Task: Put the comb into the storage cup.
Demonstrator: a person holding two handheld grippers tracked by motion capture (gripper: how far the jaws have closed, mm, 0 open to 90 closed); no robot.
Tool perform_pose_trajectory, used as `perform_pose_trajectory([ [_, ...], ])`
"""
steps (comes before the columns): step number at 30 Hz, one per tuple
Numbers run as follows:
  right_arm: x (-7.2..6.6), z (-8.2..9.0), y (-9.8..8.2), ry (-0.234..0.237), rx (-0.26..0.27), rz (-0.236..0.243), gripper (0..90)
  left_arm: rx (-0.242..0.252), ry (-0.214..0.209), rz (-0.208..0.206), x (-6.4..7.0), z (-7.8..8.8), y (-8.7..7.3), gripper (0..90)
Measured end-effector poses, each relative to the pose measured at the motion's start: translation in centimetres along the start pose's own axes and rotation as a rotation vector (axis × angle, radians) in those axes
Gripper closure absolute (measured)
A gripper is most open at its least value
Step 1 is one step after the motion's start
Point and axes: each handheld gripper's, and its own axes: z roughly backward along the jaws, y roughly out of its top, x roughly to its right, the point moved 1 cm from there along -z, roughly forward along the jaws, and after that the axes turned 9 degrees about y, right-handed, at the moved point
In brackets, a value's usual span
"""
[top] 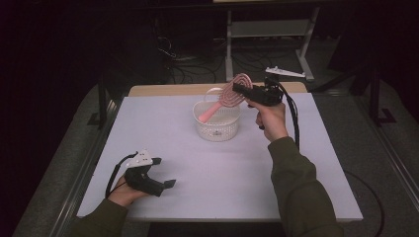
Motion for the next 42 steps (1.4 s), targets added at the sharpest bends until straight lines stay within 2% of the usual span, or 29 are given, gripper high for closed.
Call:
perform_pose_trajectory([
  [17, 1.1, -1.2, -1.7, -0.038, -0.008, -0.029, 63.4, 0.006, -0.004, -0.006, 0.1, 0.1, 0.0, 0.1],
  [42, 2.0, -2.7, -3.6, -0.056, -0.023, -0.061, 63.3, 0.005, -0.007, -0.010, 0.2, 0.0, 0.0, 0.1],
])
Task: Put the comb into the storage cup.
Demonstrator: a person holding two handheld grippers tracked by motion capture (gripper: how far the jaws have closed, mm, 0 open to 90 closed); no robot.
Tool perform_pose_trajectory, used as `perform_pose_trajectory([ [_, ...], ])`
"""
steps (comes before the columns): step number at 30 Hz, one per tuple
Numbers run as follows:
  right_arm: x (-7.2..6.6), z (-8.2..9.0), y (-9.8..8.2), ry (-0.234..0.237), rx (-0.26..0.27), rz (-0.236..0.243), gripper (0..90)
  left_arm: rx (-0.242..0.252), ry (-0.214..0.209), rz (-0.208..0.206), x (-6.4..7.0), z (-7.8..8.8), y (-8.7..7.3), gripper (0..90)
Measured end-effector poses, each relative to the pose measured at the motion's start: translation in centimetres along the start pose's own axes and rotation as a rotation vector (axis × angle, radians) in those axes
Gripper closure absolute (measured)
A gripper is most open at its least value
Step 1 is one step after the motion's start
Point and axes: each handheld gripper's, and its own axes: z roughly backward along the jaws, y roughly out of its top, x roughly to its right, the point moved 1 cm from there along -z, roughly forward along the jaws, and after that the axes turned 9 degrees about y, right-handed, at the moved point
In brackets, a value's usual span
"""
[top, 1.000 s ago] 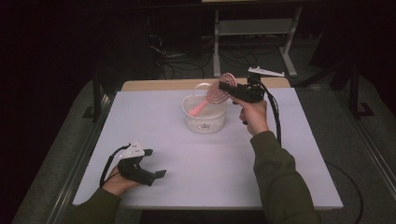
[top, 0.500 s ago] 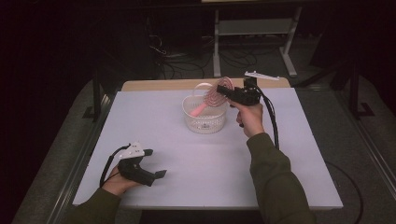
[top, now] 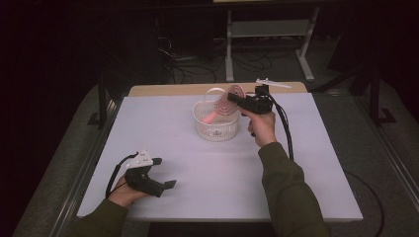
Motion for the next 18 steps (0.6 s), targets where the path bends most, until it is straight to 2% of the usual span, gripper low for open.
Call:
perform_pose_trajectory([
  [18, 0.46, -0.11, -0.80, -0.012, -0.006, -0.019, 63.1, -0.005, 0.001, -0.004, 0.04, -0.03, 0.00, 0.1],
])
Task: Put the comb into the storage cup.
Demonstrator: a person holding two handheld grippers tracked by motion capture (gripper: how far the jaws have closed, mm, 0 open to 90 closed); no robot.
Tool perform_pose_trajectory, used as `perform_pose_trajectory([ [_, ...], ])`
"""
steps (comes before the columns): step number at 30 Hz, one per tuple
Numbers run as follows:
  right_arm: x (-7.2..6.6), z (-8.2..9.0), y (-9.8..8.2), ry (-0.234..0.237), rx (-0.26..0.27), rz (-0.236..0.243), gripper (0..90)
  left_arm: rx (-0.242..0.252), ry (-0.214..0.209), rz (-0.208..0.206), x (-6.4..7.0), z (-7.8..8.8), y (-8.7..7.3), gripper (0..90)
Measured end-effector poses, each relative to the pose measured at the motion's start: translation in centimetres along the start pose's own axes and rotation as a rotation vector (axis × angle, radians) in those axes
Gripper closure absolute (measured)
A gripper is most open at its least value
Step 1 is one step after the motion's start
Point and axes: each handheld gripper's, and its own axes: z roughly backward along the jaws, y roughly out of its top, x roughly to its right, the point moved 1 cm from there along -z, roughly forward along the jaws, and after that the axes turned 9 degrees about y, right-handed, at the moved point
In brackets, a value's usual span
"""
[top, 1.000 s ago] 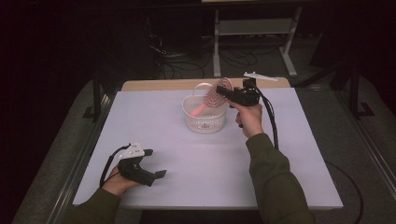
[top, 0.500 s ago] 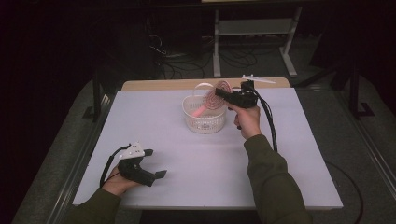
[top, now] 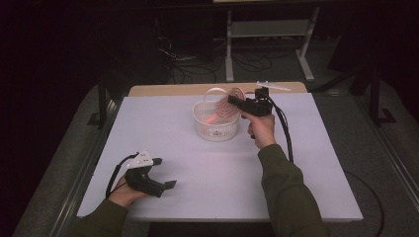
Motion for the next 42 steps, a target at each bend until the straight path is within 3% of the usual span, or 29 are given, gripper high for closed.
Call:
perform_pose_trajectory([
  [10, 0.7, 0.3, -0.3, -0.008, -0.011, -0.028, 61.6, -0.003, -0.003, -0.001, 0.0, 0.0, 0.0, 0.1],
  [26, 1.2, 0.3, -0.4, -0.040, -0.036, -0.006, 53.7, -0.006, -0.006, -0.001, 0.1, -0.1, 0.0, 0.1],
  [39, 1.0, 0.2, -0.7, -0.103, -0.081, 0.088, 42.2, -0.015, -0.012, -0.008, 0.2, -0.2, -0.1, 0.1],
  [42, 1.1, 0.3, -0.7, -0.121, -0.080, 0.091, 38.1, -0.014, -0.012, -0.009, 0.2, -0.2, -0.1, 0.1],
])
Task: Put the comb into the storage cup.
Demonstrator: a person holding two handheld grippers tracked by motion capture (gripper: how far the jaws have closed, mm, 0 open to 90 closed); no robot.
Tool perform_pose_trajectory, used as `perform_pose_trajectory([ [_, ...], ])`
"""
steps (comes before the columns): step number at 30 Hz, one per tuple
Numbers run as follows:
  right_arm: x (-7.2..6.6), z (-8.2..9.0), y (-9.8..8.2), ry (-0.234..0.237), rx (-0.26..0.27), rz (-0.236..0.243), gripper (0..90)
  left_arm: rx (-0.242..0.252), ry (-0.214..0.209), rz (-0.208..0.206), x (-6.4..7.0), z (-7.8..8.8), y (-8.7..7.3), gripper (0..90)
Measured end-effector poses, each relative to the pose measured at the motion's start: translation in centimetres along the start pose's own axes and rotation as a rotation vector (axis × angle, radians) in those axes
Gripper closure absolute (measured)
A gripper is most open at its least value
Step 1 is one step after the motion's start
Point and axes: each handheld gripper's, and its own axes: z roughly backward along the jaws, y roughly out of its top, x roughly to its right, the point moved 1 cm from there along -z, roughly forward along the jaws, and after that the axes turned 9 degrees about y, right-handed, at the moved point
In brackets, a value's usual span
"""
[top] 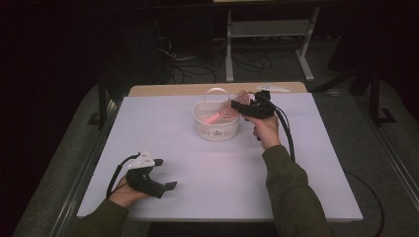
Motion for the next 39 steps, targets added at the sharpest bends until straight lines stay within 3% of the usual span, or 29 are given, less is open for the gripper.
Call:
perform_pose_trajectory([
  [6, 0.1, 0.0, 0.0, -0.008, -0.008, 0.016, 29.6, -0.001, 0.000, 0.000, 0.0, 0.0, 0.0, 0.1],
  [10, 0.0, 0.0, 0.0, -0.010, -0.031, 0.024, 15.8, -0.002, 0.004, 0.004, 0.0, -0.1, 0.0, 0.1],
  [17, 0.0, 0.5, 0.1, -0.026, -0.071, 0.045, 2.1, -0.001, 0.007, 0.005, 0.0, -0.1, 0.2, 0.1],
  [27, -0.4, 1.6, 0.2, -0.014, -0.094, 0.083, 0.3, -0.005, 0.009, 0.007, 0.1, -0.2, 0.1, 0.1],
  [39, -1.3, 2.8, -0.7, -0.007, -0.164, 0.155, 0.3, -0.004, 0.008, 0.008, 0.0, 0.0, -0.1, 0.1],
])
